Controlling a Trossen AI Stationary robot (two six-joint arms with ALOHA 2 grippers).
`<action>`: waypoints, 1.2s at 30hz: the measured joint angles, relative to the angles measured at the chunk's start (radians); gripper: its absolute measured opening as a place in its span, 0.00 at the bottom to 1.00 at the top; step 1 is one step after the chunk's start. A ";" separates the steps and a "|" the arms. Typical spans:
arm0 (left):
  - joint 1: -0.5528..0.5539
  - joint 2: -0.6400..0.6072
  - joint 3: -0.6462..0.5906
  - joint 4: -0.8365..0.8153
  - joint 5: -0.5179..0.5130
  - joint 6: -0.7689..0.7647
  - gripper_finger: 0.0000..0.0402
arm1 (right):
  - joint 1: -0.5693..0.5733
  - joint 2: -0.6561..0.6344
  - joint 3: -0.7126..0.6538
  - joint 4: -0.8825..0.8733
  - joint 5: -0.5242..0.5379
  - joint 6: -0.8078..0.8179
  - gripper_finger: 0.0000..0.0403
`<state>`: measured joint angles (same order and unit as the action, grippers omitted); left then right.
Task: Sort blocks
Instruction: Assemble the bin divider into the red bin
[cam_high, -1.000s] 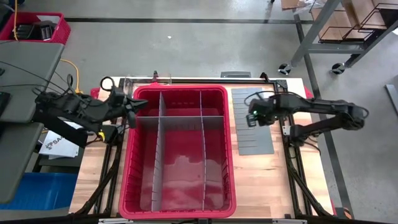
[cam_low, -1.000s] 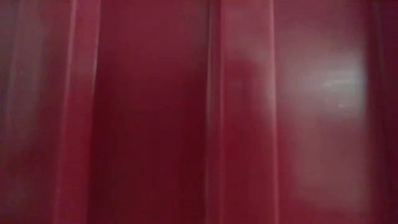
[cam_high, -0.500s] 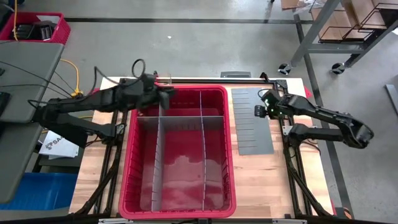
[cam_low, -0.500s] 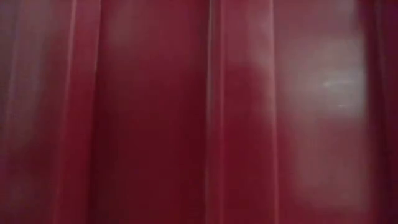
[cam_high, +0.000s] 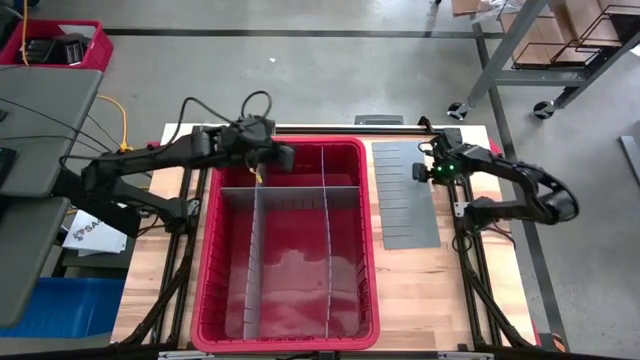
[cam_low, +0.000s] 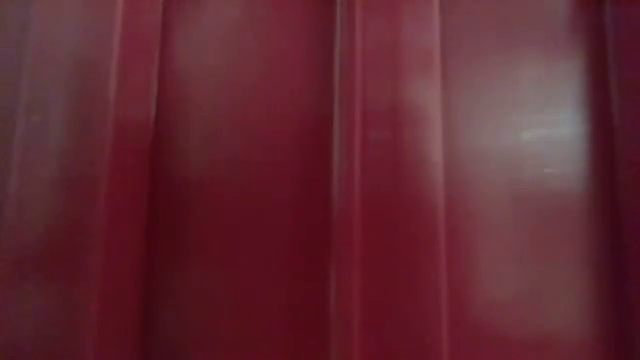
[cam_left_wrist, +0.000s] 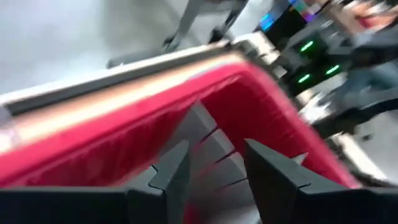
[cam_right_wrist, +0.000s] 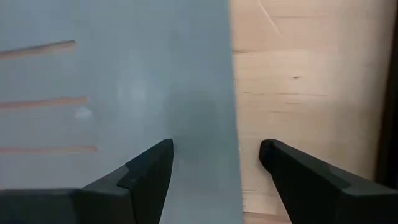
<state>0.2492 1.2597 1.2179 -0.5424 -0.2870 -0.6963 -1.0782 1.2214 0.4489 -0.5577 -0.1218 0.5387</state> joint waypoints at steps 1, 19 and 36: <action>0.005 0.008 0.000 -0.018 0.013 -0.003 0.33 | -0.001 0.025 0.001 -0.004 0.001 -0.023 0.63; 0.105 0.094 0.039 -0.042 0.183 0.030 0.00 | 0.010 0.061 0.024 -0.013 -0.221 -0.181 0.63; 0.168 -0.113 0.170 -1.022 -0.159 -0.275 0.00 | 0.012 0.061 0.024 0.013 -0.272 -0.179 0.63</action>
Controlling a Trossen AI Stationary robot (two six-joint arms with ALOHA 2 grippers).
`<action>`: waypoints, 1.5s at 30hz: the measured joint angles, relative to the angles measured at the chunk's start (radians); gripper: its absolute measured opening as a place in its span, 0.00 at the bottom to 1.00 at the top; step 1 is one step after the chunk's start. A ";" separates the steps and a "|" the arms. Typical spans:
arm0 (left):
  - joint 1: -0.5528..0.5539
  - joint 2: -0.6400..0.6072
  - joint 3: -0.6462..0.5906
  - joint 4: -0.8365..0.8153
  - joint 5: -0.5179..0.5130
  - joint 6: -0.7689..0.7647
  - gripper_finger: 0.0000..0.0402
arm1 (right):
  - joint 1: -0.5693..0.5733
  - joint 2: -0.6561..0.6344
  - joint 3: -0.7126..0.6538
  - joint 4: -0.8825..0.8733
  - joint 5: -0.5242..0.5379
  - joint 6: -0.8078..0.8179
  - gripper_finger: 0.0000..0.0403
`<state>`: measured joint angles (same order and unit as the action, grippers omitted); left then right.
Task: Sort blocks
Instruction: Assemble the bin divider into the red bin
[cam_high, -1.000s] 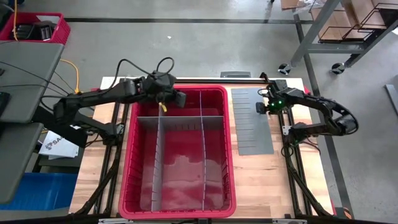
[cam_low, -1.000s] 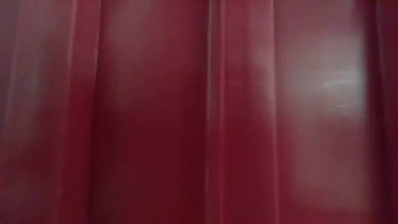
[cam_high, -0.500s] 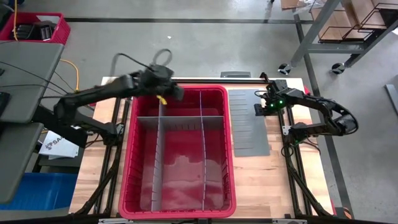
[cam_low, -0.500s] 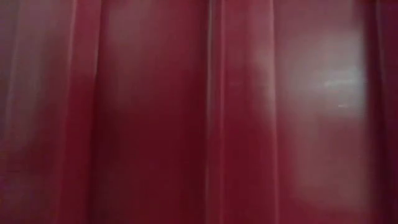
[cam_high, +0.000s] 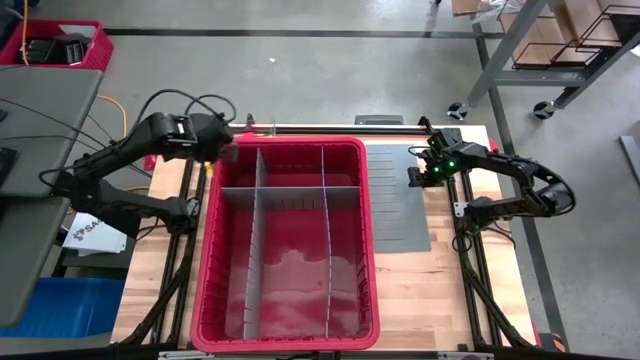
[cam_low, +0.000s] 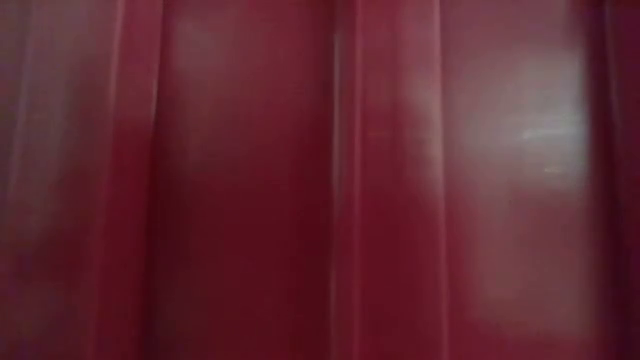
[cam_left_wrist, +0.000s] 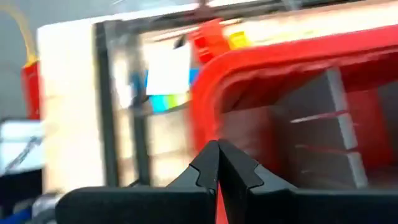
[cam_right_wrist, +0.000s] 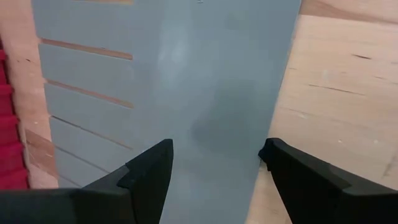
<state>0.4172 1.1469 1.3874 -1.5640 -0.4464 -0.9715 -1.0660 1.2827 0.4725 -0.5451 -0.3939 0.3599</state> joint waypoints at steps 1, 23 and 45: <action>0.005 -0.002 -0.004 -0.018 -0.011 -0.028 0.00 | 0.000 0.000 0.000 0.000 0.000 0.001 0.63; 0.051 -0.049 -0.348 0.168 0.051 -0.281 0.00 | 0.010 0.005 -0.037 0.052 -0.047 -0.047 0.60; 0.054 -0.009 -0.348 0.252 0.022 -0.256 0.00 | 0.184 -0.024 -0.013 0.356 -0.327 0.171 0.59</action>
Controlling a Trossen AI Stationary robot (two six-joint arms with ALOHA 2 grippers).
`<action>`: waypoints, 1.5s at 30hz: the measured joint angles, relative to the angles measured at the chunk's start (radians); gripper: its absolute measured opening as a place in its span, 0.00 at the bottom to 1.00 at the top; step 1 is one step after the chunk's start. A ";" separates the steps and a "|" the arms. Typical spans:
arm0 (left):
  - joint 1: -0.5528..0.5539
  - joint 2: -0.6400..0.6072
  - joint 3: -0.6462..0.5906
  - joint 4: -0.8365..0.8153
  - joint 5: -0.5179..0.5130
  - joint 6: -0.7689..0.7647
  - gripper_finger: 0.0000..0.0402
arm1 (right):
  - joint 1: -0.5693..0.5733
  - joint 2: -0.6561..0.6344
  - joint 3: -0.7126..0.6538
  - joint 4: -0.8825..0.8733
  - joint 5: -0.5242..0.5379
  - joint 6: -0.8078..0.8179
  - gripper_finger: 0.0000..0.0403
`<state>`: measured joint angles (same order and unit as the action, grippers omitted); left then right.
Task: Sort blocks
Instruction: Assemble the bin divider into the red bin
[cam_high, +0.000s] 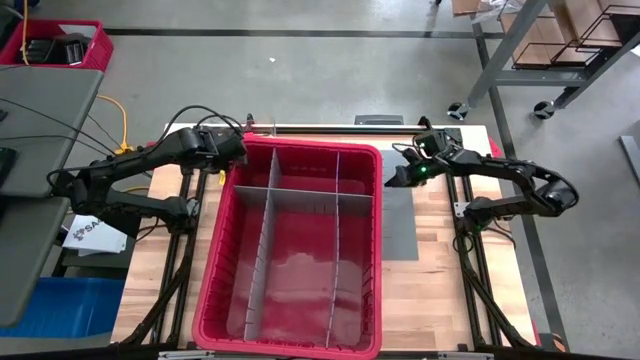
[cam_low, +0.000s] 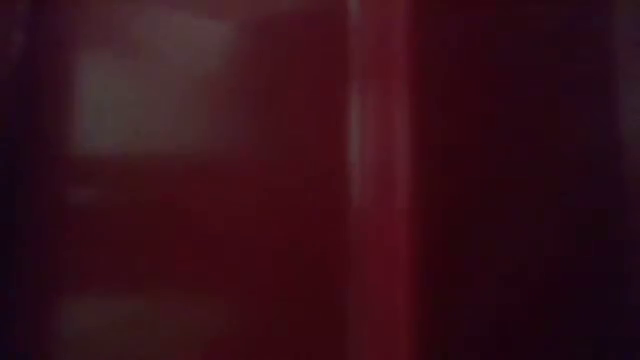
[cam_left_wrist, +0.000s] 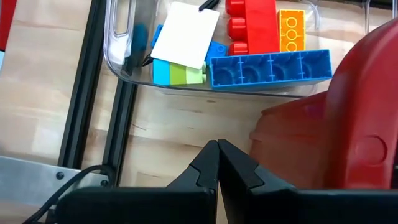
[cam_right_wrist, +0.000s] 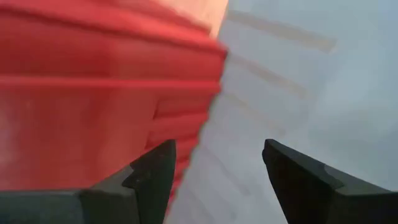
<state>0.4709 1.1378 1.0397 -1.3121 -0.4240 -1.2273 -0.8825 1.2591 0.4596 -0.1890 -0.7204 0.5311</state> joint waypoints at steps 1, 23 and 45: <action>0.000 0.000 0.000 0.000 -0.001 0.004 0.00 | -0.006 -0.014 0.014 -0.022 0.036 -0.021 0.58; 0.015 0.002 0.000 0.081 -0.005 0.001 0.00 | 0.274 0.019 0.002 -0.365 0.685 0.111 0.55; 0.013 -0.004 0.000 0.102 -0.049 0.000 0.00 | 0.414 -0.015 0.049 -0.052 0.482 0.222 0.55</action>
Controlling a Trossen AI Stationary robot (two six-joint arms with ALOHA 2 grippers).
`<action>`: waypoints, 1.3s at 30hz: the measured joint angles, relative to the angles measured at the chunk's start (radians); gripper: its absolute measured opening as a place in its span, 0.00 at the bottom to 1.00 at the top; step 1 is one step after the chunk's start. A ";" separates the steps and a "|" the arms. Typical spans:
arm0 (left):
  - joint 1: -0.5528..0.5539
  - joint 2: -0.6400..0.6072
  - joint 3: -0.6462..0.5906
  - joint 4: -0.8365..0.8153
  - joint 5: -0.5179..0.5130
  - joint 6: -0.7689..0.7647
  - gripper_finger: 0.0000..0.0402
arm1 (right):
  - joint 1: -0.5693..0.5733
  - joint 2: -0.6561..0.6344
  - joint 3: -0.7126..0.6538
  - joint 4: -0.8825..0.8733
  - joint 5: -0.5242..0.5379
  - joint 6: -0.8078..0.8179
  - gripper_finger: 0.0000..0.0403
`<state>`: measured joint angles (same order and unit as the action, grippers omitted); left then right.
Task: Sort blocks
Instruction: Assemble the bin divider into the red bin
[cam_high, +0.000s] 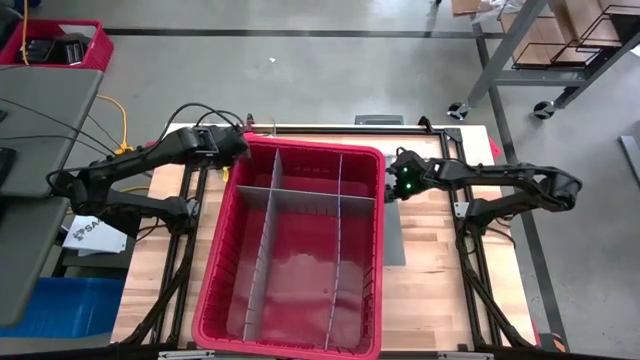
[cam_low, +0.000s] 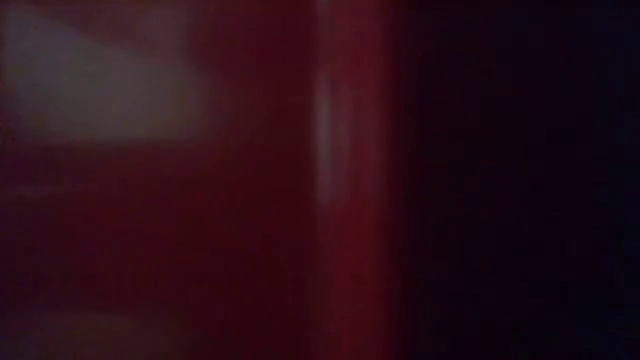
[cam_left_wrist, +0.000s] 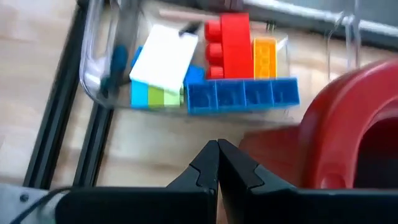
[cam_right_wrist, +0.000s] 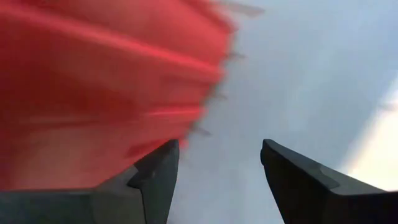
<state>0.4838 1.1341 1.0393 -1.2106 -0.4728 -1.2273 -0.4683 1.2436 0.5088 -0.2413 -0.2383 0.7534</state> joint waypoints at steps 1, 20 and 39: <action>-0.001 -0.004 0.000 0.000 -0.036 -0.016 0.00 | -0.005 -0.013 0.014 -0.053 0.045 -0.025 0.55; 0.120 -0.204 0.009 0.432 -0.272 0.285 0.00 | -0.259 0.167 0.061 0.113 0.155 -0.191 0.01; 0.115 -0.287 0.010 0.878 0.024 0.393 0.00 | -0.099 0.074 0.012 -0.468 0.127 -0.148 0.00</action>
<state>0.5992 0.8470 1.0491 -0.3329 -0.4485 -0.8339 -0.5671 1.3174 0.5207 -0.7093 -0.1114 0.6058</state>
